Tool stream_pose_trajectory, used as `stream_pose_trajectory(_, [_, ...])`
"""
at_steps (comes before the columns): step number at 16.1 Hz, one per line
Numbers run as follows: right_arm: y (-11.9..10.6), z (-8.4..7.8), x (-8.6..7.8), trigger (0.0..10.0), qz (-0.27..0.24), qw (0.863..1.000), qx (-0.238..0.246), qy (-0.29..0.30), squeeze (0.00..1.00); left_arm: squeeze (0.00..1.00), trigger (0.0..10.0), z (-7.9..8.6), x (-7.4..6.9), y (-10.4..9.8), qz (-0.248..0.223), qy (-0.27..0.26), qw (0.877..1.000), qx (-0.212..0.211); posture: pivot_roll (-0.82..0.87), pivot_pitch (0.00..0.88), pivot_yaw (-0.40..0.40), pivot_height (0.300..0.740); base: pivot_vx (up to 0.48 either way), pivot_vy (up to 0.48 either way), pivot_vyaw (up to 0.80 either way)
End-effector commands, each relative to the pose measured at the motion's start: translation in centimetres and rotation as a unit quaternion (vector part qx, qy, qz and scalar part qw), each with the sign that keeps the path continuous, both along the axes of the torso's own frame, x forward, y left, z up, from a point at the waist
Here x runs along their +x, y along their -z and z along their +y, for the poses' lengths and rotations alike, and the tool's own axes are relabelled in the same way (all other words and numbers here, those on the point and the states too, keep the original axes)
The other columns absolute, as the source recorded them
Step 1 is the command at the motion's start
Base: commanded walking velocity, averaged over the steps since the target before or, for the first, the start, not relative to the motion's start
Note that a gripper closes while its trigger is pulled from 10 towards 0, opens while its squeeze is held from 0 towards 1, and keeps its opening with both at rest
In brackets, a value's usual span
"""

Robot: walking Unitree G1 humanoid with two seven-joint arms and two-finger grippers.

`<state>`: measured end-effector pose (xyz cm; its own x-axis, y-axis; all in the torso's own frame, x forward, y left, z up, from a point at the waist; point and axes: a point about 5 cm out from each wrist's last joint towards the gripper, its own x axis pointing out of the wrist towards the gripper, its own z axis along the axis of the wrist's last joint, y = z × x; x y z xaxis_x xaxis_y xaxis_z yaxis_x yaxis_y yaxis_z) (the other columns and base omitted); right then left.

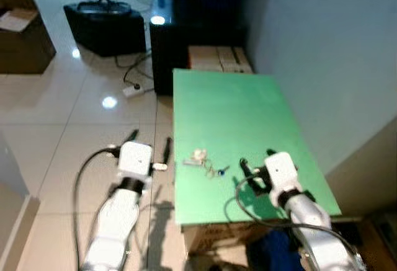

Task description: Hang keys on a hook

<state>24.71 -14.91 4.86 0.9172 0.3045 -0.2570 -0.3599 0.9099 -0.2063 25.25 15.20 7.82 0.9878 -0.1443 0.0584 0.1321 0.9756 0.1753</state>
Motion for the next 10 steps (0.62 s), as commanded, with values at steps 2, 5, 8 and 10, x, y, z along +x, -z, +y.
stream_pose_trajectory(2, [0.2,-1.4,0.2,10.0,0.002,0.999,-0.014,0.028,0.0,0.0,10.0,-0.6,0.2,0.1,0.005,0.009,1.0,0.003,-0.12,0.044,-0.053,0.74,0.0,0.0,0.0])
stream_pose_trajectory(5, [-0.2,-2.1,0.8,10.0,-0.008,0.998,-0.004,0.058,0.0,0.0,10.0,-0.4,0.2,0.3,0.013,0.02,1.0,0.006,-0.12,0.048,-0.039,0.74,0.0,0.0,0.0])
stream_pose_trajectory(8, [0.0,-2.4,0.9,10.0,-0.007,0.998,-0.008,0.058,0.0,0.0,10.0,-0.1,0.1,0.3,0.016,0.025,1.0,0.007,-0.12,0.067,-0.031,0.74,0.0,0.0,0.0])
stream_pose_trajectory(10, [0.1,-2.5,0.8,10.0,-0.007,0.998,-0.011,0.06,0.0,0.0,10.0,-0.1,-0.1,0.6,0.022,0.032,0.999,0.009,-0.12,0.075,-0.022,0.74,0.0,0.0,0.0])
